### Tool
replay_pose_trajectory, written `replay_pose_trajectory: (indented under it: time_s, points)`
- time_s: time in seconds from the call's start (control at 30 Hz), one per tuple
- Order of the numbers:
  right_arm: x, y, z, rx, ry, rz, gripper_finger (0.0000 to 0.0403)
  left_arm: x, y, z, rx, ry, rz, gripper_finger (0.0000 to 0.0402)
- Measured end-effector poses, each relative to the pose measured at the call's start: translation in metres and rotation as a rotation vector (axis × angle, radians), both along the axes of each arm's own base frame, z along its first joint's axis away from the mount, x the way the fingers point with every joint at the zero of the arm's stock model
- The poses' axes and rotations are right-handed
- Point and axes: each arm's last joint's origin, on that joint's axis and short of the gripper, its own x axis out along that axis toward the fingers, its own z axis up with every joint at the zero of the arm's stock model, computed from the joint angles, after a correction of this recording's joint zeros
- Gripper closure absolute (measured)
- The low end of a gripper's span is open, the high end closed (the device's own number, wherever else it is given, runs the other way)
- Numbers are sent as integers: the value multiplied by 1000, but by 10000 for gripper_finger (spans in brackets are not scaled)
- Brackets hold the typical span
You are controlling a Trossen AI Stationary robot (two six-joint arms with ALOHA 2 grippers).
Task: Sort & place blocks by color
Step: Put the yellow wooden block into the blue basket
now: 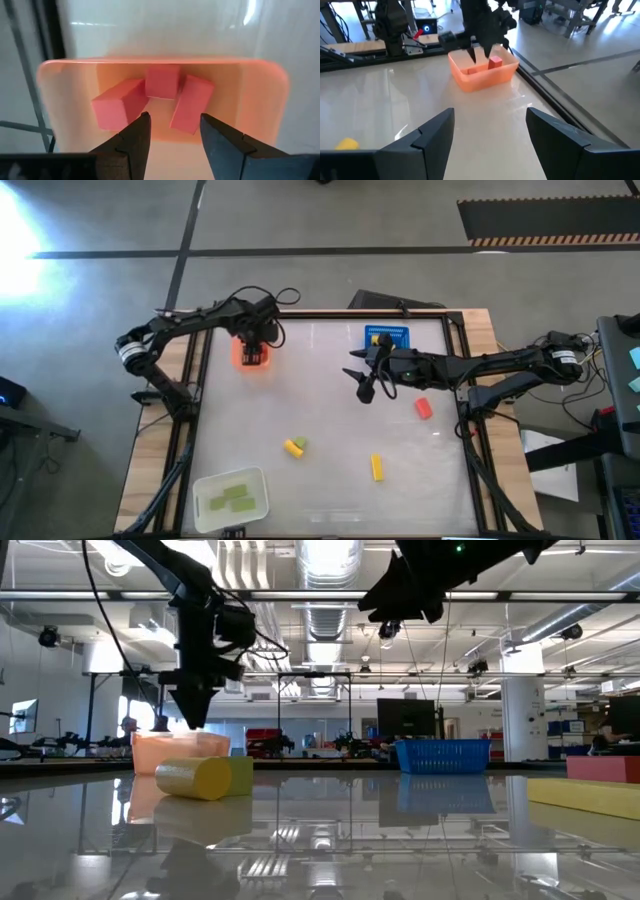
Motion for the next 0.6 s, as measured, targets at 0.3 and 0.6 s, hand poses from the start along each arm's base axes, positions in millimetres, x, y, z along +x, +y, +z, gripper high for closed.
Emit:
replay_pose_trajectory:
  time_s: [0.3, 0.6]
  points:
    - [-1, 0, -3, 43, 14, -15, 170, 4, -43, 46, 48, -296, 87, 248]
    - [-6, 1, -14, 173, 77, -75, 170, 28, -123, 64, 48, -885, -14, 247]
